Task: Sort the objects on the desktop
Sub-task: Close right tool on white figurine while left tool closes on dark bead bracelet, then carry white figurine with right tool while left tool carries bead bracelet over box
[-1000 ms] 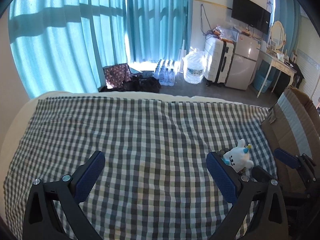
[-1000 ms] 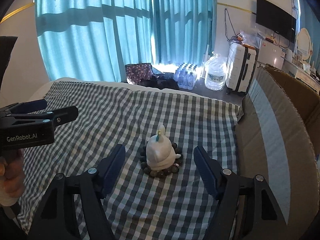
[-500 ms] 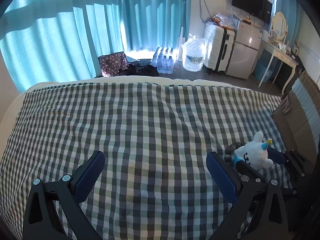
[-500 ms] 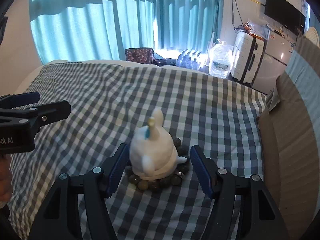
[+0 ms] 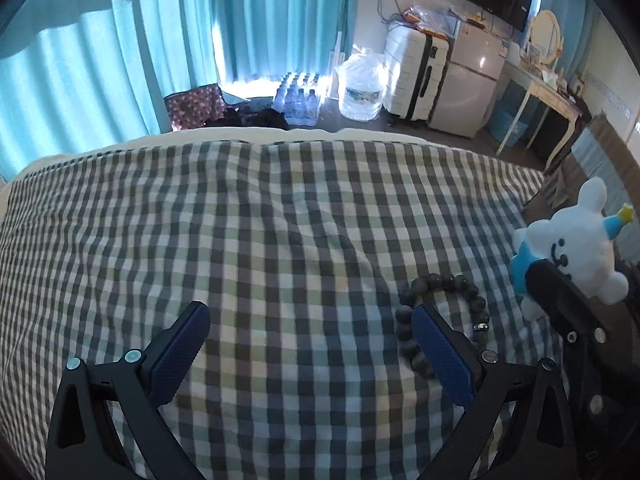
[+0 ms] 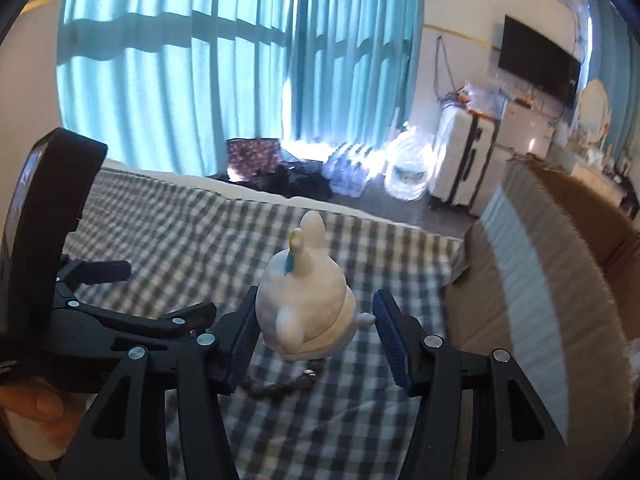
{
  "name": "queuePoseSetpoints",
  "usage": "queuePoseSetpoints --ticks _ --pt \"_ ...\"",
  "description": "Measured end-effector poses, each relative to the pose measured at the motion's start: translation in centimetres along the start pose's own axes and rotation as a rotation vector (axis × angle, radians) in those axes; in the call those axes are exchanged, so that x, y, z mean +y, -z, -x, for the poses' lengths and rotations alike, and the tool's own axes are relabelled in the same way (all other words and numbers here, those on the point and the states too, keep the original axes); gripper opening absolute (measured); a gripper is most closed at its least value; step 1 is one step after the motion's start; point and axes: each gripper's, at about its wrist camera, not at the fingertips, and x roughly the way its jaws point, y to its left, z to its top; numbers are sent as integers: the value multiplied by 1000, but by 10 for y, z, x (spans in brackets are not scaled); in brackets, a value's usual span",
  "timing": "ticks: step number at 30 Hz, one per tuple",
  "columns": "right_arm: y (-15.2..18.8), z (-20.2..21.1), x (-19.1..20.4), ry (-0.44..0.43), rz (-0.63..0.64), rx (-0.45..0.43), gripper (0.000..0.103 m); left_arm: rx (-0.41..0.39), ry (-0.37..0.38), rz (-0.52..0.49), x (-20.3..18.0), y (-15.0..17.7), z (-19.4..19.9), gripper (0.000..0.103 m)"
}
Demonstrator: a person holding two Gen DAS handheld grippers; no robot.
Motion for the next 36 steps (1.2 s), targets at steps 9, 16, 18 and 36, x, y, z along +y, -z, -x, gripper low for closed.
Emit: queuePoseSetpoints --ticks 9,16,18,36 --pt "-14 17 -12 -6 -43 -31 56 84 23 -73 -25 11 -37 97" --pt "-7 4 -26 -46 -109 2 56 28 -11 -25 -8 10 -32 33" --pt "-6 3 -24 -40 -102 5 56 34 -25 -5 4 9 -31 13" --pt "-20 33 10 -75 -71 -40 56 -181 6 56 51 -7 63 11"
